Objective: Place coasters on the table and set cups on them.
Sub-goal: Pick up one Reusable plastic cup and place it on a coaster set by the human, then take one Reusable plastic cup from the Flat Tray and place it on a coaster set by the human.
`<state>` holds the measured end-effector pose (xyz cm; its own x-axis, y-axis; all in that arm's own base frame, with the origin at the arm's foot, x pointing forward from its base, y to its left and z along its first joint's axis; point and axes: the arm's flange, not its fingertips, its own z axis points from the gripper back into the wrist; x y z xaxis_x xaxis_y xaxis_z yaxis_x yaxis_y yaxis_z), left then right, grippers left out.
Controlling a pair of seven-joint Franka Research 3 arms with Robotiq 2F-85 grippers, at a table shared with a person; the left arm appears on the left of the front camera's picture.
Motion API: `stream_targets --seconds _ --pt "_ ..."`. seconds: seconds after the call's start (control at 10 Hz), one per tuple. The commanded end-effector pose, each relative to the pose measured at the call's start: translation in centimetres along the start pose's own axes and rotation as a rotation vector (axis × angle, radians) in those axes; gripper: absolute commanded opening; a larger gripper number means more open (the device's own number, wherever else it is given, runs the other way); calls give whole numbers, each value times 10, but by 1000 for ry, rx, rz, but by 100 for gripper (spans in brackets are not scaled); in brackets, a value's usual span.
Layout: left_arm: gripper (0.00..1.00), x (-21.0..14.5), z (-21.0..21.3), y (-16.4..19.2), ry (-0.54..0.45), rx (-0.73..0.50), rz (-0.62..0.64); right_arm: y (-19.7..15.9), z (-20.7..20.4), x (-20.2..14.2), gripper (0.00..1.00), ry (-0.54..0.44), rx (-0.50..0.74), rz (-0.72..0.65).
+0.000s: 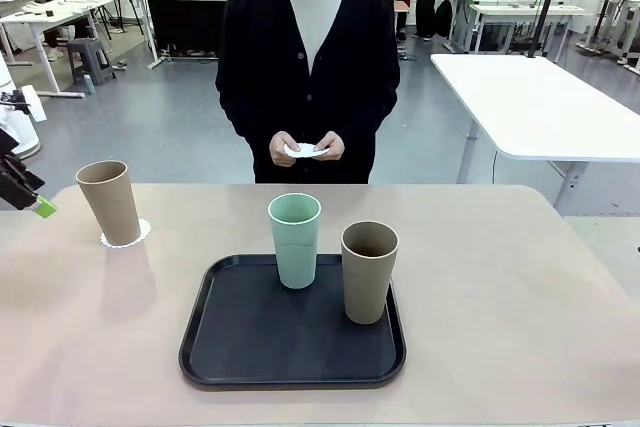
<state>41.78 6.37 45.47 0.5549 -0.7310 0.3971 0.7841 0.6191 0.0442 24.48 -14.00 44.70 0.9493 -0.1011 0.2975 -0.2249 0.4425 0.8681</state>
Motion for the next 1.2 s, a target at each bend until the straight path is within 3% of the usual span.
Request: stream_targets --seconds 0.0,0.1,0.2,0.3,1.1 --pt "100 12 18 -14 71 -9 10 0 0 1 100 -7 9 8" --pt "100 14 18 -22 118 14 -10 0 0 1 100 -7 9 8" --pt "100 15 18 -24 92 37 -50 0 0 1 100 -7 9 8" --pt "100 11 14 -16 78 7 2 0 0 1 100 -7 9 8" --pt "100 9 15 -15 68 -5 -12 0 0 1 100 -7 9 8"
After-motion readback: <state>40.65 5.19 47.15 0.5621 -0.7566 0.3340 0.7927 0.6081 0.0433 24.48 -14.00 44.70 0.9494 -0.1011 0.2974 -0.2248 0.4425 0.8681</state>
